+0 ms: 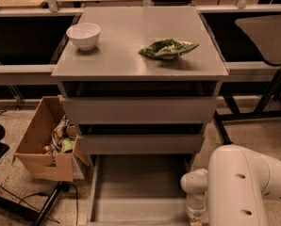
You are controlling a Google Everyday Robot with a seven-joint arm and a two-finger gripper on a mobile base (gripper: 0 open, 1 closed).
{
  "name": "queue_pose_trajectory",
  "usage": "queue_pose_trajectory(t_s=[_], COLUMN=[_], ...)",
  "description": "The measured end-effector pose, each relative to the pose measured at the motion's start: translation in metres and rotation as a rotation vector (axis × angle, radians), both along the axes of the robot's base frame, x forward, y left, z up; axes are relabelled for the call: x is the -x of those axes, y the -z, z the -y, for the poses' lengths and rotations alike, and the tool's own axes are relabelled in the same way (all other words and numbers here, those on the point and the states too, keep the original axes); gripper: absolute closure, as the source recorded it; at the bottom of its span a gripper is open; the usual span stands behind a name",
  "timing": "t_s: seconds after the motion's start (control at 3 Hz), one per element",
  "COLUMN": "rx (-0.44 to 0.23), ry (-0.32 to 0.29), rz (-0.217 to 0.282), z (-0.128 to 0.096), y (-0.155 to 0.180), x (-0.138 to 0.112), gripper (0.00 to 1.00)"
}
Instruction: Open bottom drawer
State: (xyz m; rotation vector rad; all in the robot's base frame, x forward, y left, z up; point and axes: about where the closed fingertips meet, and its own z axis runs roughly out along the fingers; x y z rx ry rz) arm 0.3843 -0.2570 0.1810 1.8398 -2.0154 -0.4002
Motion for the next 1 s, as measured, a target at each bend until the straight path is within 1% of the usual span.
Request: queue_pose_trajectory(t_s=[1.0], rx=[0.005], ry=[0.014], rz=[-0.029], z=[0.0016], y=[-0.0023], x=[0.0093], gripper=[1.00])
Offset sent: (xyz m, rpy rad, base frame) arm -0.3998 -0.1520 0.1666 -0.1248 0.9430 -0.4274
